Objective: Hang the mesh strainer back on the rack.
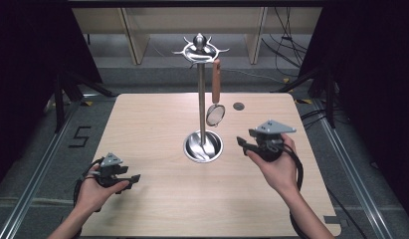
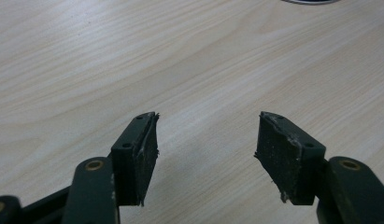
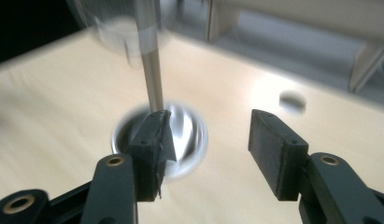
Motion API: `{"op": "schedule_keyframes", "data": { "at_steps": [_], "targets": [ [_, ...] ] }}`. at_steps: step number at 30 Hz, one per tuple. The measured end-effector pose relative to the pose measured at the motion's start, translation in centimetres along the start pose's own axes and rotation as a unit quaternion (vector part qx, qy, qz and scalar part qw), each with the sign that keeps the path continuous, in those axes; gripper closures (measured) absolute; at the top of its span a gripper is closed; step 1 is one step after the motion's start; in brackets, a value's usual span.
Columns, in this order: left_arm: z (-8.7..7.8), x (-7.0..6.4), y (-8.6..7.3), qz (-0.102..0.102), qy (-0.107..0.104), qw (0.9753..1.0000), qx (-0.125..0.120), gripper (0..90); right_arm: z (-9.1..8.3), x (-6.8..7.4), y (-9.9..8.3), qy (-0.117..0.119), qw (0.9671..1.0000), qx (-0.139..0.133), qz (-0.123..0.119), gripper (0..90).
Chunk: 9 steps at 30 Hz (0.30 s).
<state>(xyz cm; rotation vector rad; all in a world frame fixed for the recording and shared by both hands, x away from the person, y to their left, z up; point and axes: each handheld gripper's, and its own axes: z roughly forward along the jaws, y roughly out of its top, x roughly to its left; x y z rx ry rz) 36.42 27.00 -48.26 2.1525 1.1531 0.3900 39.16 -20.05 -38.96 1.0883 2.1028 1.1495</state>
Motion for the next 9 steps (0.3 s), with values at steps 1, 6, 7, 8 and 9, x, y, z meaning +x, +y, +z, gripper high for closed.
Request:
{"op": "schedule_keyframes", "data": {
  "at_steps": [1, 6, 7, 8, 9],
  "targets": [
    [0.0, 0.1, 0.0, 0.004, 0.0, 1.0, 0.002, 37.4, 0.3, 0.2, -1.2, 0.004, 0.9997, 0.02, 0.012, 49.9],
    [0.0, 0.0, 0.1, 0.003, -0.001, 1.0, 0.005, 37.4, 1.2, 0.3, -5.9, 0.017, 0.9965, 0.082, 0.0, 53.4],
    [0.0, 0.0, 0.1, 0.003, -0.001, 1.0, 0.005, 37.3, 1.3, 0.4, -6.1, 0.019, 0.996, 0.087, 0.002, 53.4],
    [0.0, 0.0, 0.1, -0.001, -0.002, 1.0, 0.001, 37.2, 1.1, 0.5, -6.0, 0.022, 0.9951, 0.095, 0.015, 53.6],
    [0.0, 0.0, 0.1, -0.001, -0.002, 1.0, 0.001, 36.9, 1.1, 0.5, -6.0, 0.022, 0.9951, 0.095, 0.015, 53.6]
  ]
}}
